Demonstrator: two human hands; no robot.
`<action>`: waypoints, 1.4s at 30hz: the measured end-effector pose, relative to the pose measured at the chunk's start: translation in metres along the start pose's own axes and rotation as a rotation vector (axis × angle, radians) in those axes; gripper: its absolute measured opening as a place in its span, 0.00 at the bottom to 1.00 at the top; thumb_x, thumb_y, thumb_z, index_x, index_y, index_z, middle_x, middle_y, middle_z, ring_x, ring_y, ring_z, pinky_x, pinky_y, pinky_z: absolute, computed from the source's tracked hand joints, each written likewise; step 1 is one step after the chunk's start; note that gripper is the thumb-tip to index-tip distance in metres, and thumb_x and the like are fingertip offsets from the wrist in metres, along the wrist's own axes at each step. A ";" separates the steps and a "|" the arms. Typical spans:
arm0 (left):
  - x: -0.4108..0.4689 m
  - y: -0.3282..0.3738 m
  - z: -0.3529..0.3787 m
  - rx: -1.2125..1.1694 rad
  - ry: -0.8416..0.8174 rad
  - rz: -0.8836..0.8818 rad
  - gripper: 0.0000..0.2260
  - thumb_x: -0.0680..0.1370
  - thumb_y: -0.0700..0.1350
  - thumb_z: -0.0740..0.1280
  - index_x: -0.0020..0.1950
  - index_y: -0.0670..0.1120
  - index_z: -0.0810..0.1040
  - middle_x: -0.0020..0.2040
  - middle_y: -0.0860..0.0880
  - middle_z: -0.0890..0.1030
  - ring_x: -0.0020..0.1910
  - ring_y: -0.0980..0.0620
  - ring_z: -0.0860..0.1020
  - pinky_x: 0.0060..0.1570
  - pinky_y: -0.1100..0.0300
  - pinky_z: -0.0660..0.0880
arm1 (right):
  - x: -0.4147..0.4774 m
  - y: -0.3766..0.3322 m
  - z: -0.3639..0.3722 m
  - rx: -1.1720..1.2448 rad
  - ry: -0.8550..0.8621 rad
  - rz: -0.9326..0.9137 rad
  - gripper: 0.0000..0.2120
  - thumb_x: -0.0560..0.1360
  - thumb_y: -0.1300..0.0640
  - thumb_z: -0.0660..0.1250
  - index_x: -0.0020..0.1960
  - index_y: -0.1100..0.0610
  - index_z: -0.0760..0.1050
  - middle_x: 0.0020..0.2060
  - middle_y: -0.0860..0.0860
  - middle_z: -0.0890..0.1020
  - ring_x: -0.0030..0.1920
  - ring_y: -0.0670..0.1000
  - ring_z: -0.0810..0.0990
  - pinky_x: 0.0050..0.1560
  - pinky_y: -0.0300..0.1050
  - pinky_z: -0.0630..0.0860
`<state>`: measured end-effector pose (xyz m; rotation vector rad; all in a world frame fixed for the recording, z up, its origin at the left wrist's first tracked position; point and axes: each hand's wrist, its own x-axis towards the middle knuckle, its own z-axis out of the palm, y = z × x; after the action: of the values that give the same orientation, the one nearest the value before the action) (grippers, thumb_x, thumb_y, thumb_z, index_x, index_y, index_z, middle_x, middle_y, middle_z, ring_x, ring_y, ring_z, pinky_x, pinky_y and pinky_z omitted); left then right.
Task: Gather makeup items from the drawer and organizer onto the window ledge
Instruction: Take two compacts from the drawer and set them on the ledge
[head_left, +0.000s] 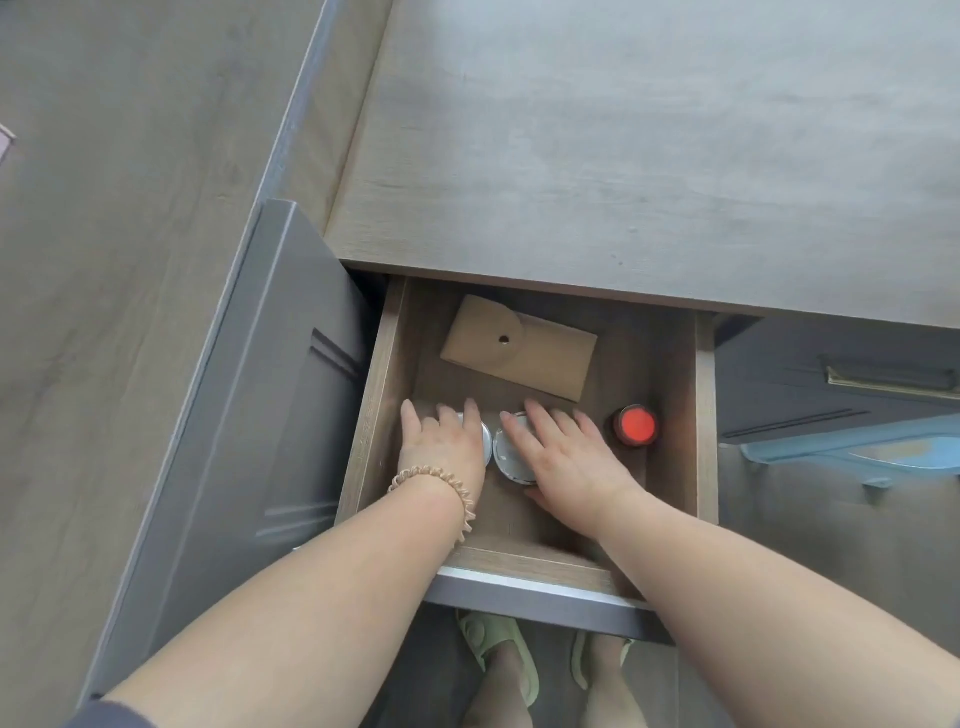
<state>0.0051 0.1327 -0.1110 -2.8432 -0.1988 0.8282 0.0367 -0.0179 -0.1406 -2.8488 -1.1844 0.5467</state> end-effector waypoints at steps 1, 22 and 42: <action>0.000 -0.001 0.000 -0.018 0.012 0.003 0.27 0.77 0.42 0.55 0.75 0.43 0.52 0.65 0.41 0.71 0.61 0.42 0.74 0.71 0.39 0.46 | 0.001 0.000 0.001 0.010 0.030 0.006 0.42 0.59 0.50 0.77 0.70 0.55 0.65 0.63 0.60 0.74 0.53 0.61 0.78 0.59 0.59 0.71; -0.082 0.094 -0.175 -0.592 0.646 0.203 0.39 0.61 0.57 0.65 0.72 0.48 0.65 0.61 0.51 0.73 0.61 0.52 0.71 0.58 0.54 0.58 | -0.169 0.111 -0.158 0.119 0.582 0.210 0.39 0.63 0.49 0.74 0.70 0.50 0.62 0.69 0.54 0.71 0.61 0.56 0.75 0.69 0.63 0.55; -0.094 0.458 -0.329 -0.532 0.607 0.301 0.38 0.65 0.61 0.67 0.72 0.52 0.61 0.65 0.52 0.70 0.66 0.51 0.67 0.61 0.54 0.57 | -0.383 0.432 -0.210 0.117 0.500 0.388 0.34 0.69 0.49 0.69 0.72 0.48 0.61 0.74 0.49 0.61 0.71 0.51 0.62 0.72 0.55 0.44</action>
<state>0.1410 -0.3726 0.1179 -3.5168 0.1154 -0.1173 0.1500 -0.5637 0.1162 -2.8618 -0.5103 -0.1039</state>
